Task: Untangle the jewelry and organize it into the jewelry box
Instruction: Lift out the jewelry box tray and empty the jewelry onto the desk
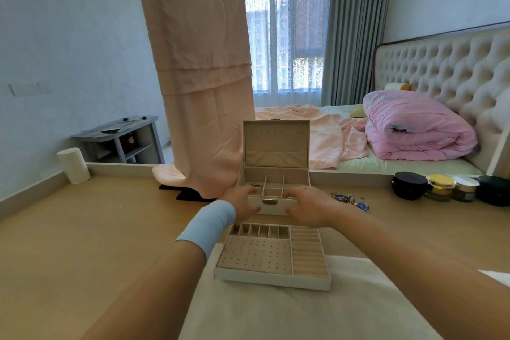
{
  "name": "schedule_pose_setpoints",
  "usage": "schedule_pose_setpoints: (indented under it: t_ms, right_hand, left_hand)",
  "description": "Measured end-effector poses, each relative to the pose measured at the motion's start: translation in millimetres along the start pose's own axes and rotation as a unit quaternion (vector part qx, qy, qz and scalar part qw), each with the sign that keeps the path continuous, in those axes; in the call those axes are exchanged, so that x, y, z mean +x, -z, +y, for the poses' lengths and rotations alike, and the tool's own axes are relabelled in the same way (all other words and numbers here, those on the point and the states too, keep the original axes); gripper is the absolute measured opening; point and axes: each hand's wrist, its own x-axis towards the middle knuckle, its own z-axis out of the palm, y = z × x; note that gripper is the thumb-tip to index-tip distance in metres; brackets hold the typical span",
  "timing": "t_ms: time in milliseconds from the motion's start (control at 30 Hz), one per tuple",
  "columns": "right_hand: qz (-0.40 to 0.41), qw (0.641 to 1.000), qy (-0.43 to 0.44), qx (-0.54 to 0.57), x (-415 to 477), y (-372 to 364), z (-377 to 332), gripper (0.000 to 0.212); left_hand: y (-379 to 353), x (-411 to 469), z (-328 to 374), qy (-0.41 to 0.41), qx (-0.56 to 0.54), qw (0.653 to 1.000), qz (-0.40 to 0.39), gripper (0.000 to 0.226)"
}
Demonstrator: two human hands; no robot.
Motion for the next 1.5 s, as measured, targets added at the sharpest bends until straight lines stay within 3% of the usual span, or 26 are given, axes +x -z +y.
schedule_pose_setpoints:
  t_ms: [333,667,767,900,1033,1167,1267,1500]
  right_hand:
    - [0.039,0.996,0.056,-0.055,79,-15,24,0.026]
    - [-0.063,0.996,0.042,-0.057,103,8,51,0.018]
    - [-0.029,0.998,0.052,-0.02,121,12,45,0.017]
    - [0.008,0.997,0.071,-0.02,161,9,28,0.023]
    - [-0.034,0.991,0.102,-0.076,200,0,10,0.033]
    - [-0.073,0.975,0.136,-0.158,229,-6,-3,0.026]
    - [-0.097,0.967,0.159,-0.173,240,-13,-5,0.019]
    - [-0.109,0.967,0.142,-0.182,254,-26,-7,0.026]
  left_hand:
    - [-13,74,-7,0.018,0.056,0.998,-0.021,0.033]
    - [-19,105,-12,-0.048,0.078,0.996,-0.006,0.032]
    - [-10,117,-15,-0.058,0.085,0.994,0.021,0.03]
    - [-8,141,-28,-0.042,0.119,0.99,0.068,0.046]
    - [-15,153,-34,-0.038,0.109,0.99,0.082,0.058]
    - [-17,154,-43,-0.053,0.099,0.979,0.169,0.041]
    - [-18,155,-53,-0.044,0.034,0.972,0.228,0.031]
    - [-23,165,-58,-0.049,-0.028,0.976,0.209,0.026]
